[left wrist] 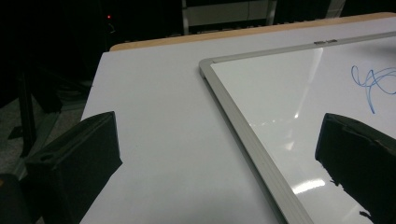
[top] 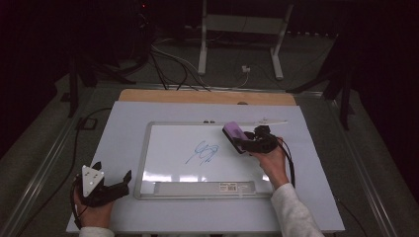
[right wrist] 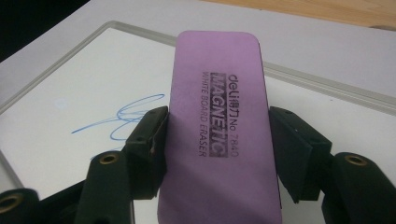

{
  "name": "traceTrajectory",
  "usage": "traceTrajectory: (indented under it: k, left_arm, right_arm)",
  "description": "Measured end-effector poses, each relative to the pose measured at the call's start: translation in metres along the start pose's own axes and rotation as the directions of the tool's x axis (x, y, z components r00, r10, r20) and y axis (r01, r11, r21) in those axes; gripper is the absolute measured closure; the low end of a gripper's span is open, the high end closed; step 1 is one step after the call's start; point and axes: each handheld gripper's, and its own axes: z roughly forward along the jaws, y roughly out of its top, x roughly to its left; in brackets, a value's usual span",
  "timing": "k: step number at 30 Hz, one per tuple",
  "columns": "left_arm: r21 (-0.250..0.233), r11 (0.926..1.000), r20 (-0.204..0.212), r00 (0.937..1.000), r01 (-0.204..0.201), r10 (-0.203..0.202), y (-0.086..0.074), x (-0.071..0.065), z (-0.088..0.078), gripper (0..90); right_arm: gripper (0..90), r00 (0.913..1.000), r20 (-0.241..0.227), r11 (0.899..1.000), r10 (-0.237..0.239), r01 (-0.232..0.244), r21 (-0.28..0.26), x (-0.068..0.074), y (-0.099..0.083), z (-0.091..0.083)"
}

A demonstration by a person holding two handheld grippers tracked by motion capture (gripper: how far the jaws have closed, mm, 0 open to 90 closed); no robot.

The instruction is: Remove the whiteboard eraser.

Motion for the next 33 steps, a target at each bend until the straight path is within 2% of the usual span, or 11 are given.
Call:
traceTrajectory:
  k: [10,17,26,33]
  left_arm:
    - [0.000,1.0000,0.000,1.0000,-0.001,0.001,0.000,0.000,0.000,0.8]
    - [0.003,1.0000,0.001,1.0000,-0.002,0.002,0.000,0.000,0.001,0.7]
    - [0.000,1.0000,0.000,1.0000,-0.002,0.002,0.000,0.000,0.000,0.7]
    - [0.000,1.0000,0.000,1.0000,-0.002,0.002,0.000,0.000,0.000,0.8]
  right_arm:
    - [41.2,0.9986,-0.029,0.999,-0.044,0.044,0.009,0.016,0.001,0.004]
    - [41.2,0.9945,-0.057,0.996,-0.088,0.089,0.019,0.030,0.003,0.009]
    - [41.3,0.9842,-0.093,0.986,-0.151,0.156,0.054,0.048,-0.001,0.017]
    - [41.2,0.9726,-0.132,0.977,-0.192,0.202,0.072,0.061,-0.006,0.024]
